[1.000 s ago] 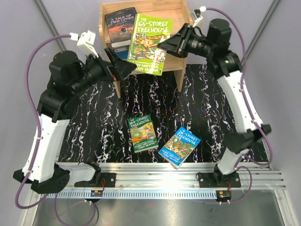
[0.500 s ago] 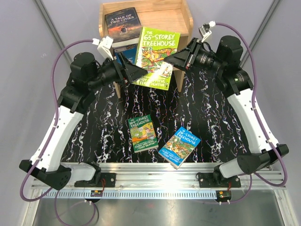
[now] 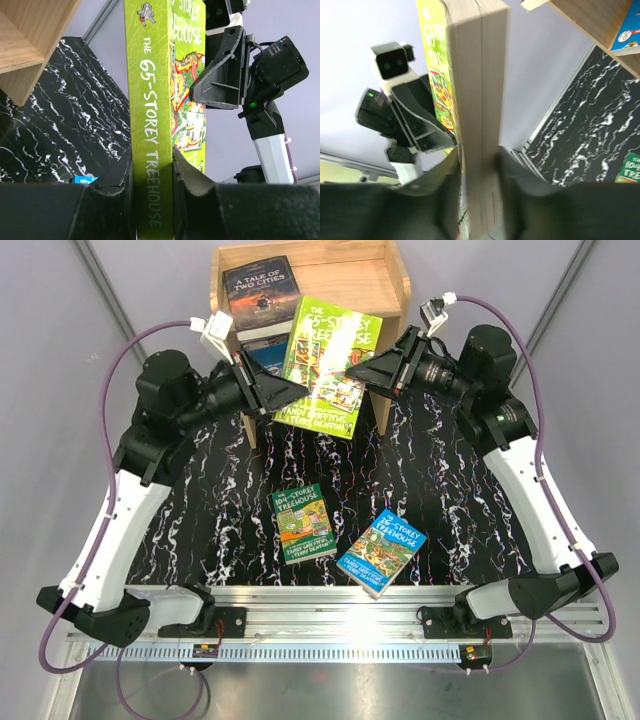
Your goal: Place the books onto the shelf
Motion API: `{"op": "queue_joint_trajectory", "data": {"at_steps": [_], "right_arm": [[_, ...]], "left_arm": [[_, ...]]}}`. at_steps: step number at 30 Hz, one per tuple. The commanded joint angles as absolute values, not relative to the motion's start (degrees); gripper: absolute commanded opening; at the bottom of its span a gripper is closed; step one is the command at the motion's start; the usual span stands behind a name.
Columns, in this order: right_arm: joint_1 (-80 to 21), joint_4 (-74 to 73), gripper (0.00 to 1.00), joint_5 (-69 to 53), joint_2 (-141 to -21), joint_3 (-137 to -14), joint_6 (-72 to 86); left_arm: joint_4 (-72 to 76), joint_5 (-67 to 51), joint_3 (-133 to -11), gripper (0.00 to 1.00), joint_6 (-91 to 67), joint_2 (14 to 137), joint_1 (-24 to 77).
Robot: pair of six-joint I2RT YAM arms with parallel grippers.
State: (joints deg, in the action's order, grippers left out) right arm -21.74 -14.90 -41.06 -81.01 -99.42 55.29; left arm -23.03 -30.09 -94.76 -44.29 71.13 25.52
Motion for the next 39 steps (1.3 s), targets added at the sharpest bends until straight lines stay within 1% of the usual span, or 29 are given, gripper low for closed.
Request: {"op": "queue_joint_trajectory", "data": {"at_steps": [1, 3, 4, 5, 9, 14, 17, 18, 23, 28, 29, 30, 31, 32, 33, 34, 35, 36, 37, 39], "right_arm": [[-21.8, -13.0, 0.51, -39.0, -77.9, -102.1, 54.5], [-21.8, -16.3, 0.86, -37.4, -77.2, -102.7, 53.1], [-21.8, -17.2, 0.99, -36.1, -76.3, -102.5, 52.5], [-21.8, -18.0, 1.00, -35.4, -75.9, -102.1, 51.5], [-21.7, -18.7, 1.00, -34.8, -73.5, -98.8, 51.7], [-21.7, -17.6, 1.00, -35.7, -69.6, -92.9, 52.8], [-21.7, -17.4, 1.00, -36.2, -67.9, -88.4, 52.8], [-21.7, -17.5, 1.00, -36.3, -67.6, -87.7, 52.9], [-21.7, -18.4, 1.00, -36.8, -66.3, -85.6, 51.9], [-21.7, -19.9, 1.00, -37.2, -67.3, -85.3, 50.0], [-21.7, -19.6, 1.00, -37.4, -67.6, -85.2, 49.8], [-21.8, -19.5, 1.00, -37.5, -67.9, -85.1, 49.9], [-21.7, -19.2, 1.00, -38.0, -68.5, -84.9, 49.8], [-21.7, -18.8, 1.00, -38.2, -68.9, -84.7, 49.9], [-21.7, -18.2, 1.00, -38.4, -69.3, -84.5, 50.0], [-21.8, -17.8, 1.00, -38.8, -70.0, -84.4, 50.2], [-21.7, -17.2, 1.00, -39.1, -70.6, -84.4, 50.4], [-21.7, -17.0, 1.00, -39.3, -70.9, -84.4, 50.6], [-21.8, -16.7, 1.00, -39.5, -71.6, -84.4, 50.7], [-21.7, -16.1, 1.00, -39.6, -72.2, -84.3, 51.2]], "left_arm": [[-28.7, -26.7, -103.2, 0.00, -39.7, 72.5, 24.2], [-29.5, -26.6, -107.9, 0.00, -40.1, 75.1, 22.7], [-29.5, -26.6, -109.9, 0.00, -40.7, 78.0, 21.1], [-29.4, -26.3, -114.3, 0.00, -42.2, 79.3, 20.4], [-25.2, -25.8, -121.5, 0.00, -46.2, 85.4, 17.8], [-16.8, -23.9, -122.2, 0.00, -55.3, 90.8, 14.2], [-9.0, -22.4, -122.5, 0.00, -61.9, 95.3, 12.4], [-8.4, -21.9, -123.2, 0.00, -63.0, 97.9, 12.0], [-14.0, -19.3, -138.8, 0.00, -65.4, 106.8, 9.8], [-14.1, -18.8, -136.8, 0.01, -67.6, 107.1, 6.0], [-14.6, -18.9, -136.1, 0.06, -68.0, 107.0, 5.5], [-14.3, -19.2, -135.4, 0.22, -68.5, 106.8, 5.2], [-13.5, -19.6, -134.5, 0.36, -69.2, 106.5, 4.6], [-12.1, -20.2, -133.6, 0.46, -70.0, 105.8, 4.3], [-10.8, -20.3, -132.7, 0.53, -70.0, 105.6, 4.0], [-10.8, -20.2, -132.8, 0.65, -70.0, 105.6, 3.7], [-10.6, -20.6, -133.0, 0.73, -69.7, 105.4, 3.4], [-10.5, -20.9, -133.0, 0.88, -69.8, 105.3, 3.2], [-10.6, -21.3, -133.1, 0.98, -69.9, 105.5, 2.5], [-10.7, -22.8, -133.0, 0.99, -70.3, 105.5, 1.8]]}}
